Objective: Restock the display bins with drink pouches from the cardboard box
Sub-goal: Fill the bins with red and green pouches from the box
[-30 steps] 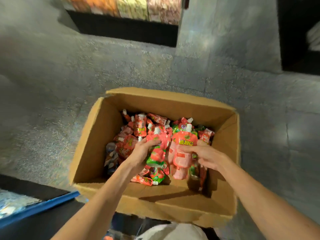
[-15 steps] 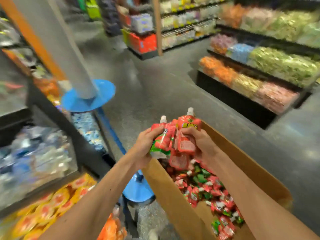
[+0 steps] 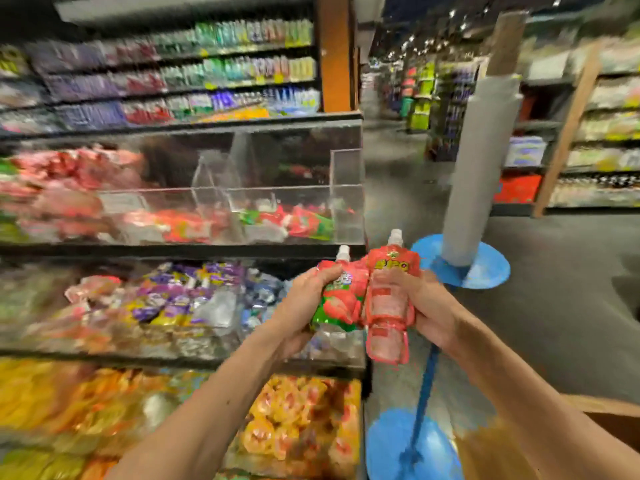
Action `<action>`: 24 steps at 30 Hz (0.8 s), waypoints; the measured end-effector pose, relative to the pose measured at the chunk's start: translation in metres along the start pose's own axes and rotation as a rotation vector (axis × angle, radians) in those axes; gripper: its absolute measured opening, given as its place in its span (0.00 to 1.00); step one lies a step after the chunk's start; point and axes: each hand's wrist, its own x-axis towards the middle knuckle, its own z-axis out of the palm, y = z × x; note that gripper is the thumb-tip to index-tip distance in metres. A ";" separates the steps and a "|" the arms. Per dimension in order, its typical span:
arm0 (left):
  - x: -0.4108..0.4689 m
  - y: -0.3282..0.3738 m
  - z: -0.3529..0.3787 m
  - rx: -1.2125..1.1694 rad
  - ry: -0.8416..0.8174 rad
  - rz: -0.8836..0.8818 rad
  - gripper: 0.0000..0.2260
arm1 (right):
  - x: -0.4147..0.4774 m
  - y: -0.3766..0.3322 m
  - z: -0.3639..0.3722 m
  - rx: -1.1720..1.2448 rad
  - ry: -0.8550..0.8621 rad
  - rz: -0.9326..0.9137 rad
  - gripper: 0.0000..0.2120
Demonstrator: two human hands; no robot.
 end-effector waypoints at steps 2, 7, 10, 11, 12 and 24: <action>0.009 0.017 -0.027 0.013 0.029 0.020 0.09 | 0.018 -0.002 0.029 -0.028 0.006 -0.012 0.05; 0.032 0.063 -0.078 0.038 -0.001 0.044 0.10 | 0.055 -0.022 0.091 -0.062 0.062 -0.075 0.01; 0.053 0.096 -0.095 0.123 -0.027 0.141 0.08 | 0.074 -0.041 0.116 -0.085 0.112 -0.143 0.04; 0.061 0.107 -0.099 0.167 -0.034 0.198 0.06 | 0.082 -0.049 0.122 -0.091 0.137 -0.158 0.05; 0.069 0.119 -0.103 0.219 -0.037 0.260 0.05 | 0.090 -0.057 0.128 -0.102 0.162 -0.174 0.06; 0.185 0.217 -0.122 0.596 0.171 0.373 0.10 | 0.182 -0.152 0.155 -0.286 0.287 -0.357 0.06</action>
